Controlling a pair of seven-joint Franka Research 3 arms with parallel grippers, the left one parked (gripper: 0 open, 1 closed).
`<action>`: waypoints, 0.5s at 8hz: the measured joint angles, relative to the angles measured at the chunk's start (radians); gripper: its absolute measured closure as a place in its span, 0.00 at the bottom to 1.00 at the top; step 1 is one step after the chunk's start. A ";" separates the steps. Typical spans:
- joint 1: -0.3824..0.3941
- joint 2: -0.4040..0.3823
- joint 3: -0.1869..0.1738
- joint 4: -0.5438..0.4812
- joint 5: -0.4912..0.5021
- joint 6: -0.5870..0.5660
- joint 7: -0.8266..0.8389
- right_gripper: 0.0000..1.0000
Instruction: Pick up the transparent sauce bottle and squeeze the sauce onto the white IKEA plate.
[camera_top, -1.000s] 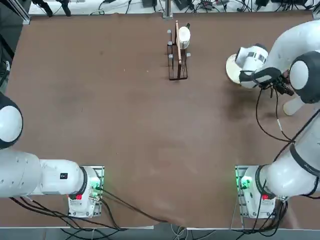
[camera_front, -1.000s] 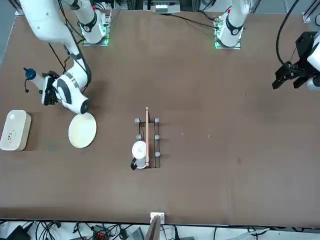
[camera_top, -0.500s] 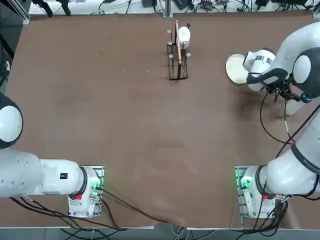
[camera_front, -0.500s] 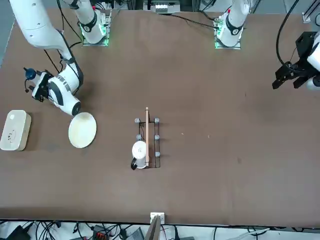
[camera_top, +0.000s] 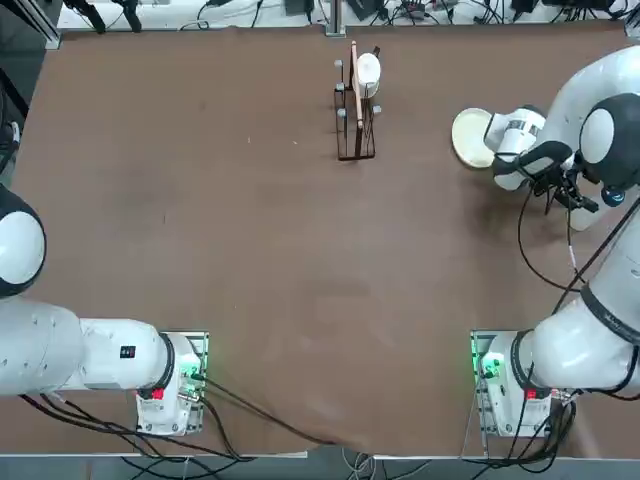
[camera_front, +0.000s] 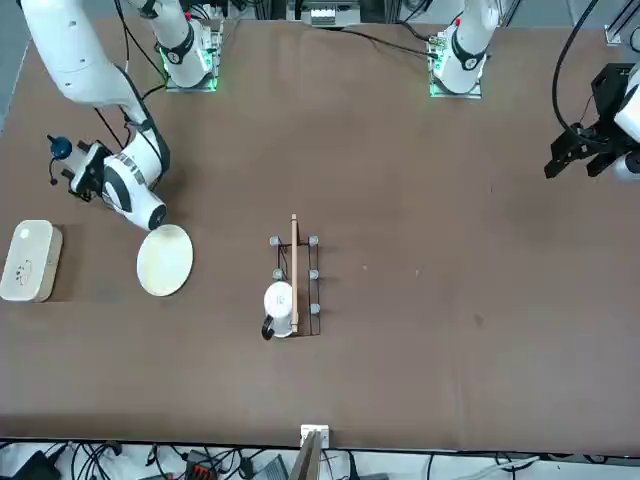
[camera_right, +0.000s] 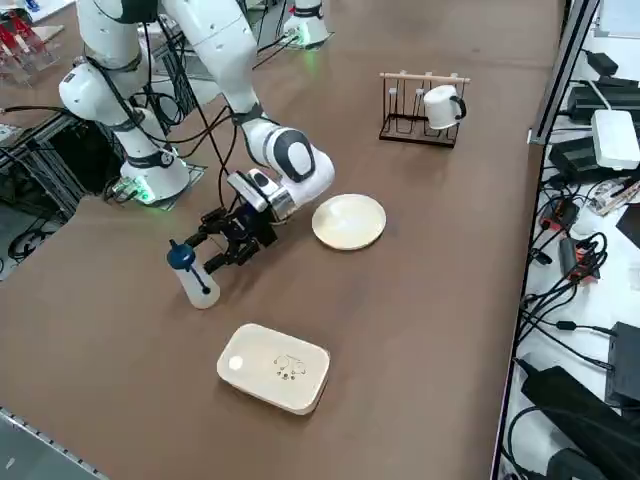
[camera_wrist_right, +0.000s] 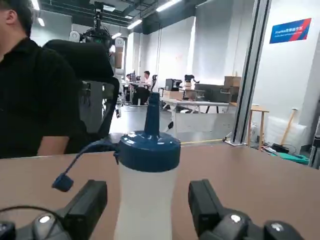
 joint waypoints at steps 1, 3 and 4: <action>-0.011 0.017 0.000 -0.001 -0.009 0.001 0.006 0.00; -0.031 0.040 -0.001 -0.005 -0.029 0.009 0.011 0.00; -0.039 0.046 -0.001 -0.007 -0.046 0.011 0.014 0.00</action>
